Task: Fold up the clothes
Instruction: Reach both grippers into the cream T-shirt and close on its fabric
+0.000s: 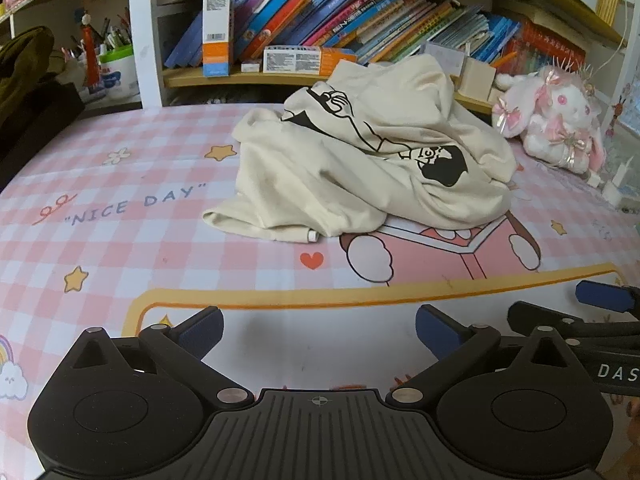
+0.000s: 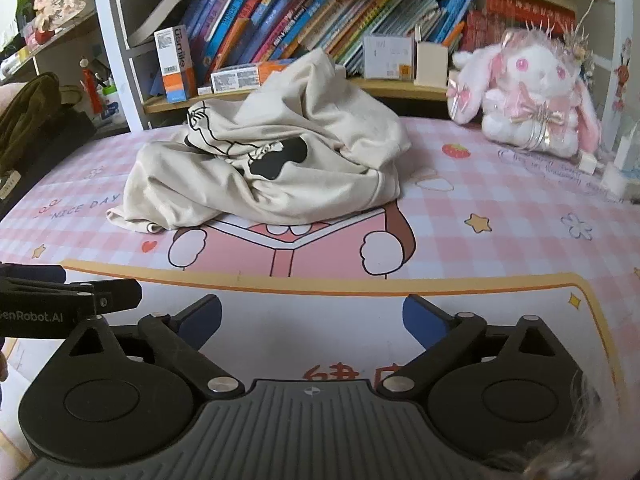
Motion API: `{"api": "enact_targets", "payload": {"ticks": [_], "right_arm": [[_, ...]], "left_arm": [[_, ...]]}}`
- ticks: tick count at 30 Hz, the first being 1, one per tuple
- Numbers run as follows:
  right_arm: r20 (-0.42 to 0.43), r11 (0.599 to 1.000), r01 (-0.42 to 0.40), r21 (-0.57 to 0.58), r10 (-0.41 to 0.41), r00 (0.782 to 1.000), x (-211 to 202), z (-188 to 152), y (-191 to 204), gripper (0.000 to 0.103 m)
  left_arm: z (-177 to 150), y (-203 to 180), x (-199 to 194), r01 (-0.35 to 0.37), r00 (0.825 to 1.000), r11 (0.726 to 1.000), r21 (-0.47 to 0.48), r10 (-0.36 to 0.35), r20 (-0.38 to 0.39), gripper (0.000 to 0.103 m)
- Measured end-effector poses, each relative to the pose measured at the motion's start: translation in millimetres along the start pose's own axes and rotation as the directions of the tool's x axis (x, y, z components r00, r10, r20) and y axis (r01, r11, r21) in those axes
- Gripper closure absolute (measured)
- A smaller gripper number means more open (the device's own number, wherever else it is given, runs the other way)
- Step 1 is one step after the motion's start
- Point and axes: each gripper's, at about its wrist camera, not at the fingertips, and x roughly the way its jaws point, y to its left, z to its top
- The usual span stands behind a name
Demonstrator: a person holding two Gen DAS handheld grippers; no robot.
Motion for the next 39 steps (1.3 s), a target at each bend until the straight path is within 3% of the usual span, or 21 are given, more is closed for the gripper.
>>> {"api": "enact_targets", "payload": {"ticks": [8,14,20,23,25,26,30,32,35,39], "right_arm": [[-0.006,0.999,-0.027,-0.032,0.027,1.000,18.0,16.3,-19.0,0.024],[0.029,0.995,-0.032,-0.097,0.035,0.999,40.6,49.0,-32.1,0.025],[0.014,0.996,-0.072,-0.056,0.073,0.997,69.4,78.5,-49.9,0.025],[-0.001,0.995,-0.091,-0.039,0.091,0.996,83.0,89.0,-54.8,0.039],[-0.011,0.994,-0.101,-0.038,0.100,0.995,88.6,91.6,-54.4,0.055],[-0.019,0.994,-0.108,-0.035,0.108,0.994,90.9,92.1,-54.2,0.058],[-0.043,0.991,-0.132,-0.015,0.131,0.990,96.0,91.6,-55.1,0.085],[-0.045,0.989,-0.149,0.011,0.149,0.988,94.8,91.3,-58.6,0.093],[-0.029,0.983,-0.178,0.051,0.179,0.983,87.7,92.9,-64.0,0.096],[0.054,0.970,-0.216,0.111,0.211,0.976,61.6,98.0,-74.2,0.097]], "left_arm": [[28.9,-7.9,24.7,-0.095,0.994,0.993,0.066,0.091,0.059,0.004],[54.2,-12.9,47.6,-0.192,0.977,0.973,0.129,0.177,0.120,0.004],[66.5,-26.9,63.8,-0.228,0.968,0.947,0.224,0.197,0.154,0.004],[69.1,-29.3,68.3,-0.212,0.973,0.950,0.231,0.182,0.141,0.006],[68.3,-30.2,69.8,-0.191,0.978,0.955,0.228,0.164,0.130,0.013],[67.7,-30.6,70.9,-0.181,0.980,0.957,0.228,0.156,0.123,0.023],[66.5,-30.3,73.0,-0.093,0.994,0.974,0.207,0.079,0.072,0.084],[67.9,-31.0,65.5,-0.081,0.995,0.979,0.185,0.068,0.077,0.095],[72.0,-32.0,44.0,-0.059,0.991,0.987,0.150,0.040,0.126,0.097],[81.7,-32.6,3.1,-0.025,0.972,0.994,0.110,-0.001,0.235,0.098]]}}
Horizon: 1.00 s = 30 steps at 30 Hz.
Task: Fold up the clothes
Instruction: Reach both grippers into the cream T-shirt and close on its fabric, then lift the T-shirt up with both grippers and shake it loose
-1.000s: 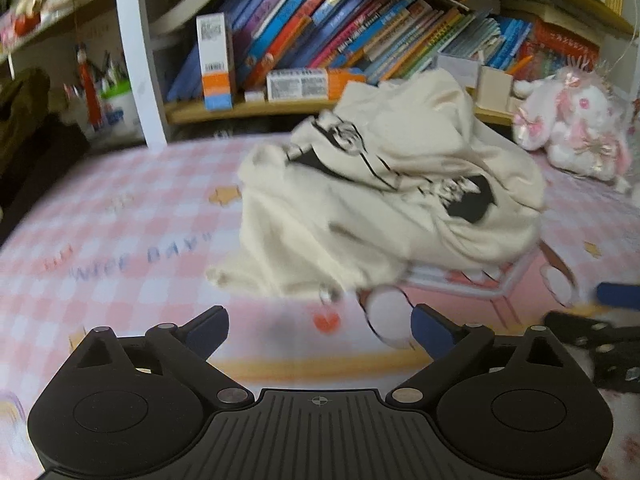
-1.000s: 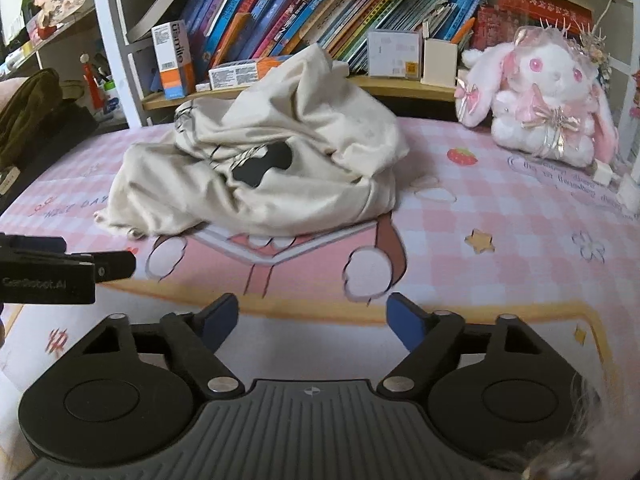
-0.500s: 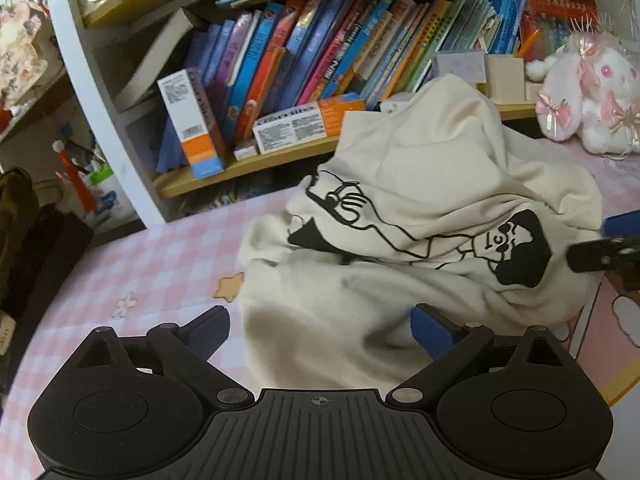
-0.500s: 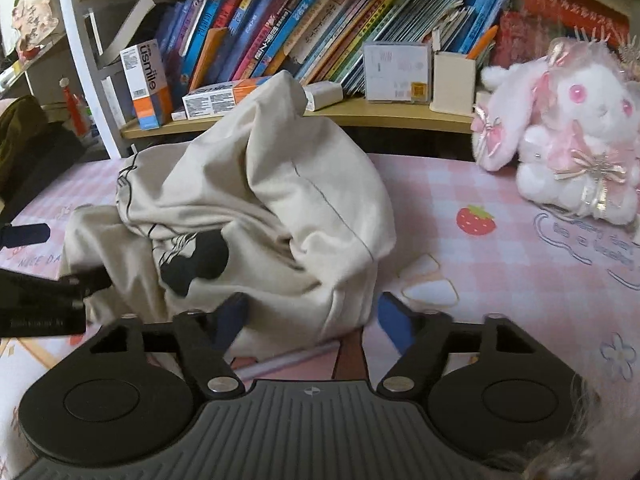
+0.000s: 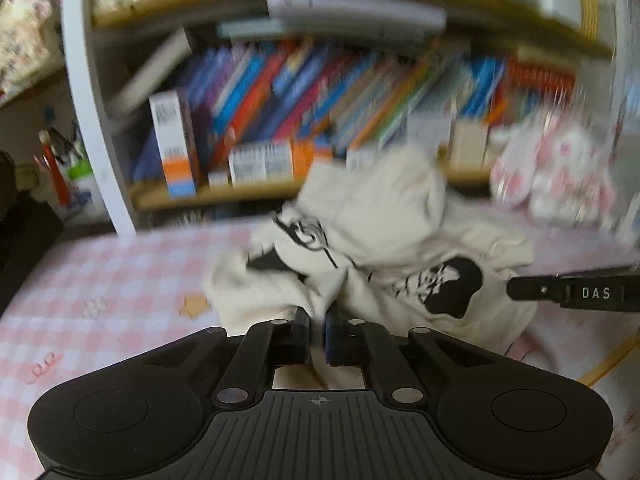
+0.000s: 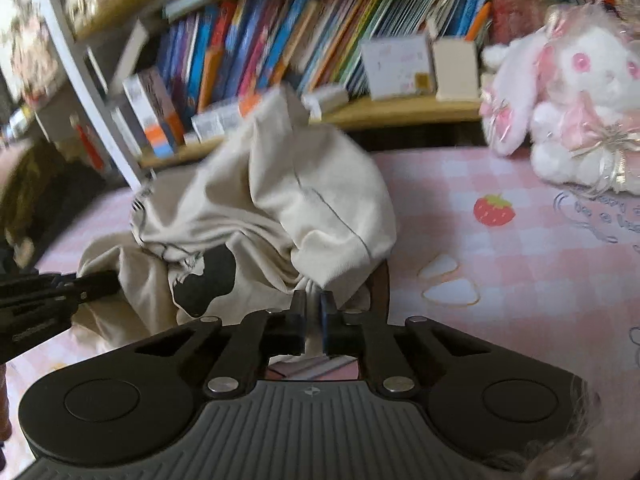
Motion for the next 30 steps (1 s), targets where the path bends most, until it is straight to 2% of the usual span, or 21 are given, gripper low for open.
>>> {"api": "enact_targets", "payload": {"ticks": [3,5,7,10,12,14,16,19,20,21,25,26,27,28,29,30], "right_arm": [[0.107,0.999,-0.032,0.033,0.028,0.994,-30.8,11.9,-2.0,0.097],[0.196,0.998,-0.042,0.047,0.032,0.980,-52.7,23.5,-3.7,0.097],[0.280,0.997,-0.049,0.065,0.029,0.960,-73.2,37.9,-6.4,0.097],[0.404,0.994,-0.050,0.093,0.008,0.915,-105.3,61.5,-12.5,0.097],[0.488,0.994,-0.048,0.098,-0.005,0.873,-128.2,78.4,-13.6,0.097],[0.576,0.996,-0.051,0.078,-0.003,0.818,-154.9,96.5,-10.0,0.097],[0.663,0.996,-0.072,0.042,0.026,0.748,-182.7,113.9,0.4,0.097],[0.777,0.993,-0.114,-0.037,0.100,0.622,-221.5,134.9,20.8,0.097],[0.806,0.989,-0.128,-0.075,0.136,0.576,-233.4,140.9,29.3,0.097],[0.806,0.985,-0.141,-0.098,0.162,0.569,-232.9,147.0,36.8,0.097],[0.753,0.967,-0.194,-0.163,0.249,0.609,-210.4,171.1,65.6,0.097],[0.738,0.962,-0.207,-0.179,0.271,0.618,-204.8,177.1,72.8,0.097],[0.707,0.962,-0.216,-0.169,0.271,0.654,-188.4,179.1,78.3,0.097],[0.650,0.963,-0.228,-0.141,0.264,0.713,-163.6,178.0,81.2,0.097],[0.582,0.964,-0.241,-0.109,0.258,0.771,-137.1,176.3,83.1,0.097],[0.516,0.965,-0.247,-0.086,0.255,0.818,-114.7,171.7,84.9,0.097]], "left_arm": [[19.0,2.2,-25.6,0.028,0.995,0.999,-0.029,-0.025,0.092,0.098],[31.8,-0.4,-42.0,0.062,0.986,0.998,-0.034,-0.055,0.159,0.098],[44.6,-4.2,-61.1,0.114,0.965,0.993,-0.026,-0.104,0.243,0.098],[64.0,-9.9,-90.2,0.192,0.914,0.981,-0.006,-0.176,0.366,0.098],[77.0,-13.7,-109.7,0.241,0.868,0.970,0.014,-0.222,0.444,0.098],[89.8,-11.6,-131.7,0.295,0.810,0.955,0.024,-0.264,0.523,0.098],[102.3,-1.5,-157.3,0.357,0.738,0.934,0.024,-0.298,0.606,0.098],[109.3,21.7,-195.9,0.467,0.604,0.884,0.031,-0.344,0.719,0.098],[109.3,31.2,-204.0,0.496,0.573,0.868,0.027,-0.350,0.741,0.098],[109.1,41.0,-208.5,0.516,0.558,0.857,0.011,-0.345,0.755,0.098],[96.4,81.2,-190.2,0.478,0.669,0.868,-0.135,-0.260,0.696,0.098],[88.2,92.8,-177.7,0.446,0.727,0.875,-0.190,-0.231,0.647,0.098],[79.1,104.6,-164.0,0.407,0.785,0.880,-0.245,-0.200,0.587,0.098],[69.0,114.8,-152.0,0.365,0.834,0.884,-0.291,-0.171,0.525,0.098],[58.2,125.2,-138.9,0.333,0.874,0.883,-0.330,-0.159,0.459,0.098],[46.5,134.2,-126.5,0.293,0.907,0.886,-0.360,-0.139,0.397,0.098]]}}
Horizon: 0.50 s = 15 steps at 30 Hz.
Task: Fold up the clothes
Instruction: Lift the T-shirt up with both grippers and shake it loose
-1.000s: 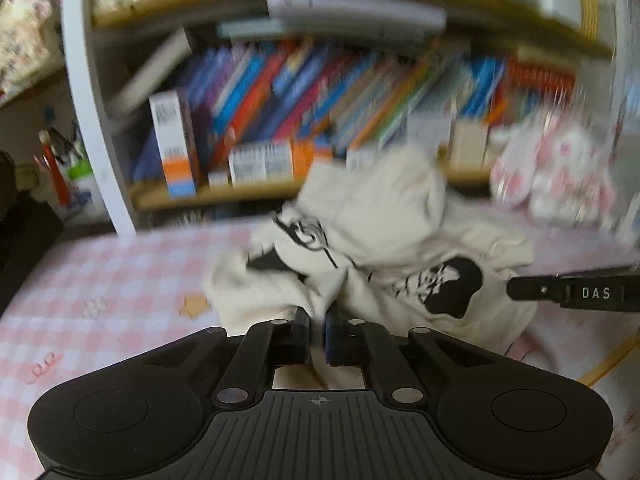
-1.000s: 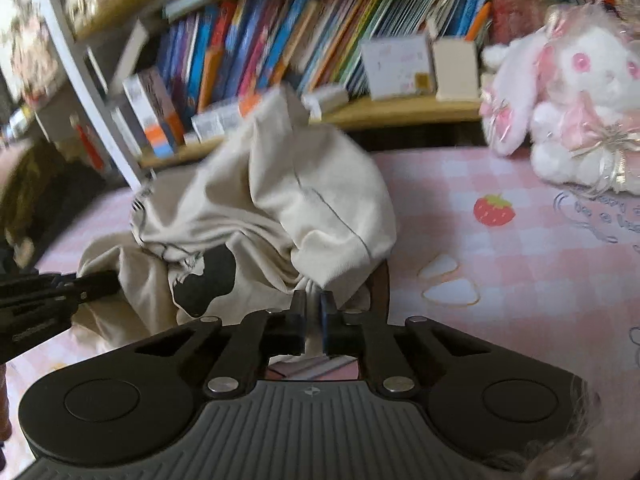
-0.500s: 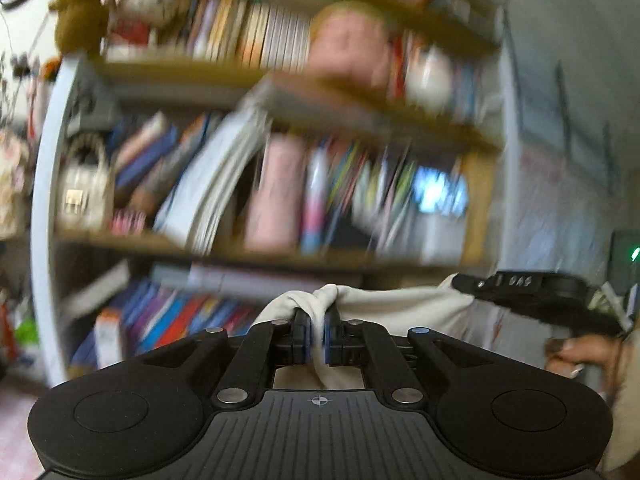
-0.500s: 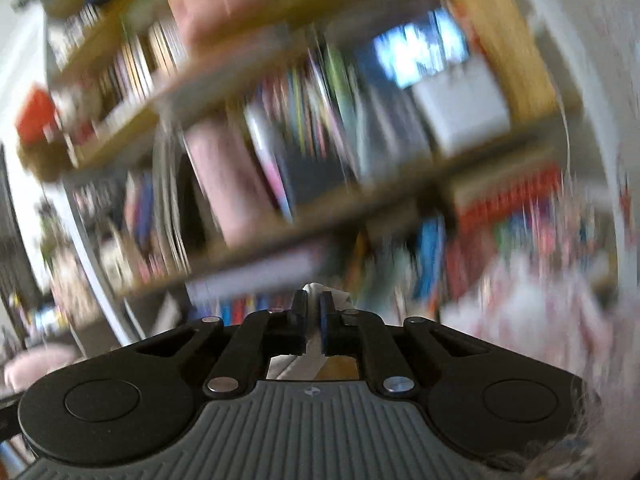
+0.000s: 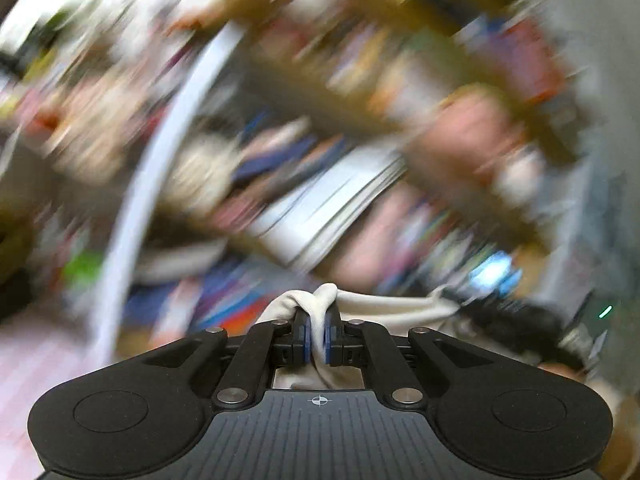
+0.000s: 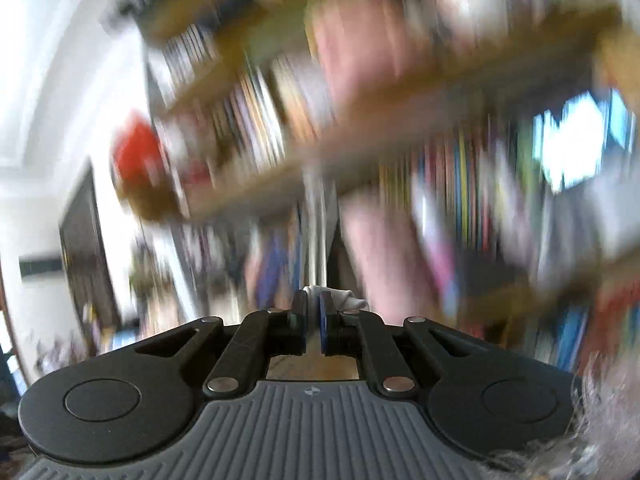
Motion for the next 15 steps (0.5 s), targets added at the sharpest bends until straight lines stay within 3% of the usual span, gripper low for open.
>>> {"api": "enact_targets", "payload": {"ticks": [3,8,10,12,13,15], "right_arm": [[-0.213,0.999,0.025,0.025,-0.019,0.977,38.8,-48.2,-5.0,0.097],[-0.435,0.997,0.043,-0.069,-0.069,0.898,69.2,-128.7,6.4,0.097],[-0.486,0.996,0.046,-0.078,-0.079,0.870,71.7,-153.4,9.1,0.097],[-0.517,0.996,0.050,-0.077,-0.082,0.852,70.0,-171.9,11.5,0.097],[-0.525,0.996,0.053,-0.075,-0.085,0.847,68.7,-176.7,12.1,0.097],[-0.525,0.995,0.066,-0.071,-0.094,0.846,66.5,-181.0,15.0,0.096]], "left_arm": [[-26.2,33.9,16.1,-0.099,0.986,0.995,0.033,0.102,-0.135,0.098],[-55.9,67.0,30.4,-0.215,0.936,0.964,0.155,0.248,-0.251,0.091],[-61.9,69.2,27.6,-0.245,0.920,0.944,0.222,0.299,-0.253,0.083],[-68.0,71.4,24.8,-0.274,0.902,0.917,0.289,0.349,-0.253,0.069],[-71.0,72.5,23.4,-0.287,0.893,0.902,0.322,0.374,-0.251,0.065],[-77.1,74.7,20.6,-0.312,0.873,0.868,0.386,0.423,-0.245,0.047]]}}
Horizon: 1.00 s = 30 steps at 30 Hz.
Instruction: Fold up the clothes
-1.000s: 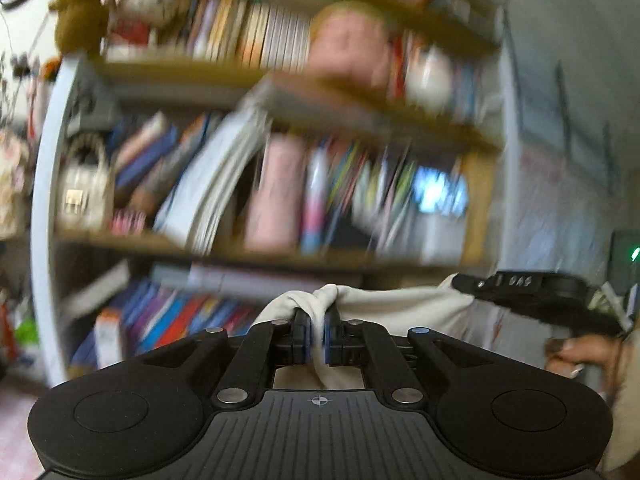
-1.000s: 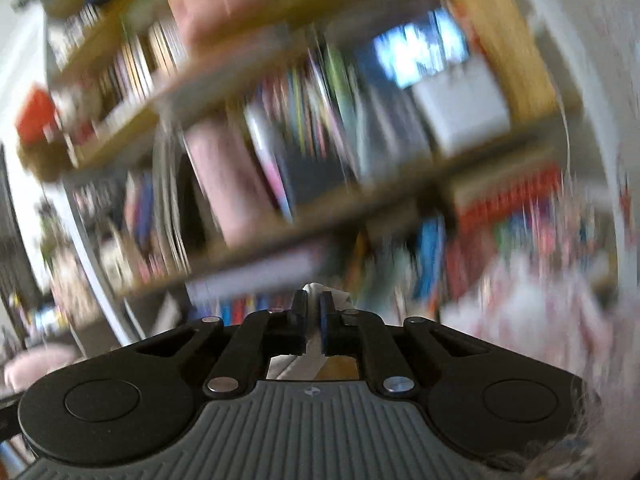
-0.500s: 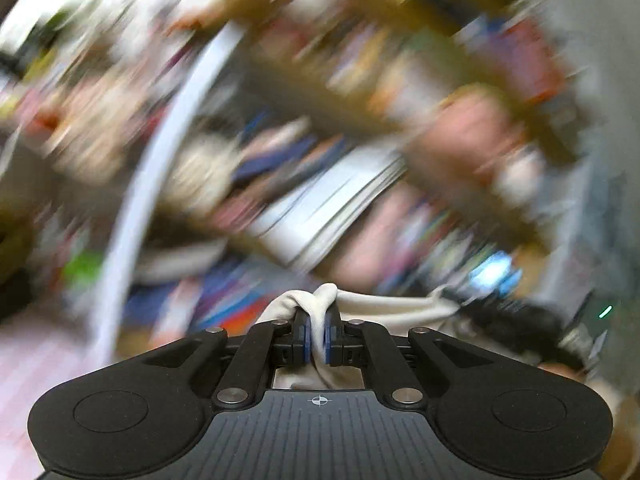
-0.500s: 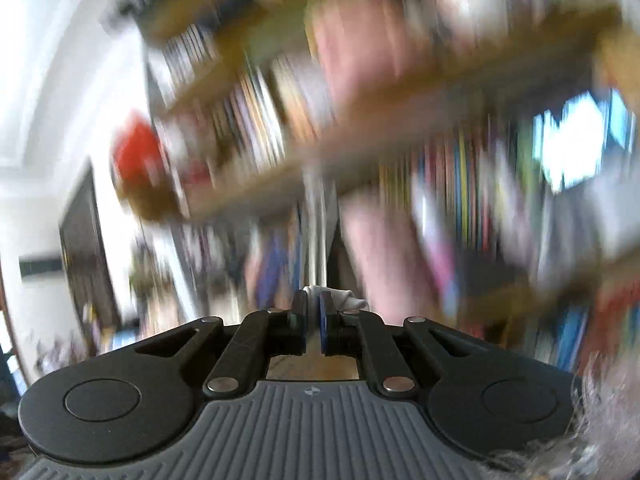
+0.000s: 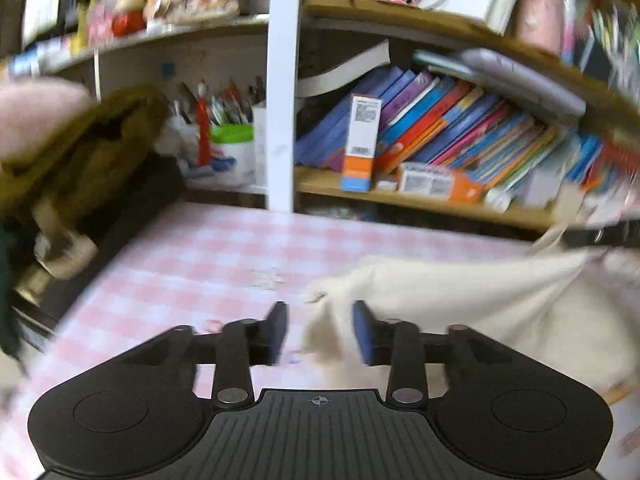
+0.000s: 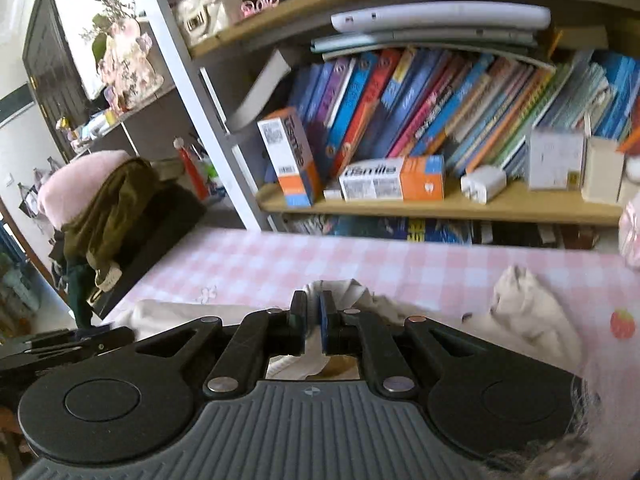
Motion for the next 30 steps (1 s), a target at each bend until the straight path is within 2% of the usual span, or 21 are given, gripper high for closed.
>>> {"api": "enact_targets", "payload": {"ticks": [3,7,10,14,15,16,17,18,19,20,21,22,23,25,28,30], "right_arm": [[0.018,1.000,0.015,0.014,-0.015,1.000,-3.6,-0.9,-0.1,0.096],[0.040,0.999,0.029,0.023,-0.030,0.999,-0.4,7.6,2.2,0.096],[0.056,0.999,0.039,0.018,-0.040,0.998,3.0,19.0,6.0,0.096],[0.077,0.999,0.052,-0.006,-0.051,0.996,5.4,34.5,12.6,0.096],[0.080,0.999,0.052,-0.015,-0.050,0.996,4.3,36.8,14.3,0.096],[0.083,0.998,0.052,-0.025,-0.050,0.995,3.3,39.0,15.9,0.096],[0.084,0.998,0.046,-0.037,-0.043,0.996,0.0,39.2,16.6,0.096],[0.083,0.998,0.037,-0.049,-0.032,0.996,-4.2,38.5,16.8,0.093],[0.083,0.998,0.027,-0.061,-0.022,0.996,-8.5,37.9,17.0,0.085],[0.087,0.996,0.025,-0.084,-0.017,0.996,-14.6,35.2,17.3,0.075],[0.089,0.991,0.036,-0.130,-0.025,0.996,-22.0,30.5,17.2,0.053],[0.089,0.982,0.052,-0.184,-0.036,0.995,-29.5,25.4,16.9,0.044],[0.068,0.965,0.068,-0.255,-0.052,0.996,-33.9,18.7,16.0,0.041],[0.008,0.914,0.090,-0.396,-0.094,0.996,-37.5,2.8,14.3,0.030],[-0.098,0.798,0.095,-0.596,-0.189,0.977,-28.7,-30.7,8.1,0.027],[-0.129,0.719,0.096,-0.688,-0.251,0.959,-20.1,-49.5,4.0,0.027]], "left_arm": [[-7.8,-18.4,-19.2,0.028,0.997,0.987,0.159,-0.038,0.061,0.039],[-8.1,-40.8,-0.6,0.000,0.997,0.953,0.301,-0.025,0.078,0.040],[-8.0,-57.5,14.5,-0.023,0.996,0.915,0.402,-0.015,0.091,0.039],[-7.9,-79.9,34.7,-0.056,0.994,0.847,0.528,-0.003,0.110,0.039],[-7.9,-85.4,39.8,-0.064,0.993,0.827,0.558,0.000,0.115,0.044],[-7.9,-91.0,44.8,-0.072,0.993,0.806,0.587,0.002,0.120,0.056],[-7.9,-96.6,49.9,-0.081,0.992,0.784,0.615,0.004,0.125,0.089],[-7.9,-102.2,54.9,-0.089,0.992,0.761,0.643,0.006,0.130,0.101],[-7.9,-107.8,60.0,-0.097,0.991,0.737,0.669,0.008,0.135,0.101],[-1.7,-100.7,55.2,-0.098,0.988,0.765,0.637,0.000,0.151,0.101],[5.9,-92.0,49.0,-0.097,0.986,0.791,0.604,-0.006,0.166,0.101],[13.0,-83.6,41.6,-0.092,0.984,0.812,0.576,-0.016,0.179,0.101],[19.1,-77.4,33.6,-0.087,0.980,0.830,0.551,-0.027,0.196,0.101],[27.8,-64.5,17.4,-0.085,0.973,0.861,0.502,-0.037,0.228,0.101],[39.1,-54.3,-1.3,-0.088,0.958,0.896,0.435,-0.043,0.283,0.101],[42.9,-53.3,-13.9,-0.101,0.945,0.906,0.410,-0.041,0.325,0.101]]}}
